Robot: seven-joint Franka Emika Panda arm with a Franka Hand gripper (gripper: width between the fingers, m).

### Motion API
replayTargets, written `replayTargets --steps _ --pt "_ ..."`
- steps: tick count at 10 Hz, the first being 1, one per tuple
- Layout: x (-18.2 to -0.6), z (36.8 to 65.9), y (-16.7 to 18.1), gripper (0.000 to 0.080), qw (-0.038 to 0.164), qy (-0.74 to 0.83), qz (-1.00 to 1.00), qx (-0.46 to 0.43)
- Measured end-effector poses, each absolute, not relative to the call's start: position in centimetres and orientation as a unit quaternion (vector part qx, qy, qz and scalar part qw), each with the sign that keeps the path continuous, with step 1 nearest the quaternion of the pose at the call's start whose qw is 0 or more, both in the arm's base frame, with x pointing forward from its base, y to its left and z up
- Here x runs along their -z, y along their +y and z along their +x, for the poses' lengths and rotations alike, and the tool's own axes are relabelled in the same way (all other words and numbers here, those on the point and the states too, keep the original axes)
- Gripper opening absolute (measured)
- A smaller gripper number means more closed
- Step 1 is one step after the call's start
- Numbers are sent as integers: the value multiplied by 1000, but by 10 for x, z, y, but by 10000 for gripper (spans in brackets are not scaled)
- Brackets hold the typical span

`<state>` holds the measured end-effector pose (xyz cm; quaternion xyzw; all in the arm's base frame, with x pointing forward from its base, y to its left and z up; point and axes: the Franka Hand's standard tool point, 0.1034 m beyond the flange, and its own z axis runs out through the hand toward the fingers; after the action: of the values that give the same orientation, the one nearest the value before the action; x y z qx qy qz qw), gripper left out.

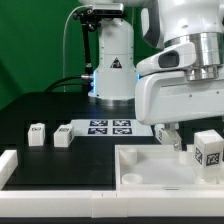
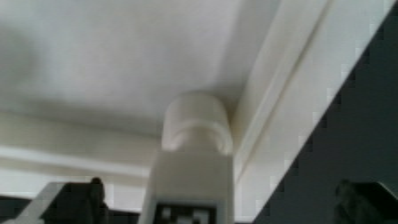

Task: Assemble one leg

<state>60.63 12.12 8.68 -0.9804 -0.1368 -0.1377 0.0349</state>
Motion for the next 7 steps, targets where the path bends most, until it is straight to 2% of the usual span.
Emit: replayTargets --steps 5,7 --pt "-99 613 122 649 36 -140 -983 111" --pt "-98 601 125 649 39 -142 -989 21"
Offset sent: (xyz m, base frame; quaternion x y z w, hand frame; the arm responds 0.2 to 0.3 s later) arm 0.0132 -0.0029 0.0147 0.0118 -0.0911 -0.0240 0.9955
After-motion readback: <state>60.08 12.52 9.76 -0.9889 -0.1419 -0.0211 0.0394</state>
